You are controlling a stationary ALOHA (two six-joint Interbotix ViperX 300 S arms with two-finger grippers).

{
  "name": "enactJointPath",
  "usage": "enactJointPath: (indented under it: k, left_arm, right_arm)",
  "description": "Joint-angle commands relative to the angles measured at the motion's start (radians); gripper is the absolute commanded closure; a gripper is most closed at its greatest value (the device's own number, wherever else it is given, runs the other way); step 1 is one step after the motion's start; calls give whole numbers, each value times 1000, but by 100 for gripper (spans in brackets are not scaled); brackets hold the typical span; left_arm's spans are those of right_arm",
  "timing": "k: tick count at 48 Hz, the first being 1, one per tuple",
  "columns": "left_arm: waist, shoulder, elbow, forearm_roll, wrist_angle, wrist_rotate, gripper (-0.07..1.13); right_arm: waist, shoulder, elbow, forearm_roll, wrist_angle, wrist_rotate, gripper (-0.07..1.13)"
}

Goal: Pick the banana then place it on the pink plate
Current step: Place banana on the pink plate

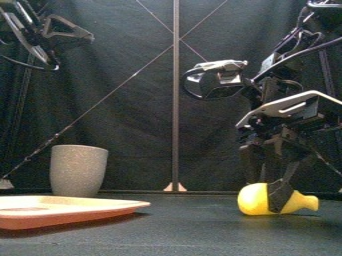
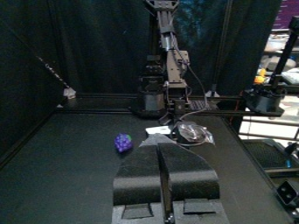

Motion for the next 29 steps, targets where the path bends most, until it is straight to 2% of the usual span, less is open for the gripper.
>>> enactJointPath:
  k: [1,13,22,29]
  left_arm:
    - [3,3,-12,0,-5,-2,104]
    - [17,3,-12,0,-15,-2,104]
    - [25,3,-9,0,-20,2,104]
    - [26,3,0,0,-20,3,104]
  right_arm:
    - [3,-32,-43,2,-12,0,50]
    - [-2,-8,-235,18,-153,6,49]
    - [-5,127,-417,75,-244,5,48]
    - [-14,252,-540,86,-244,3,44]
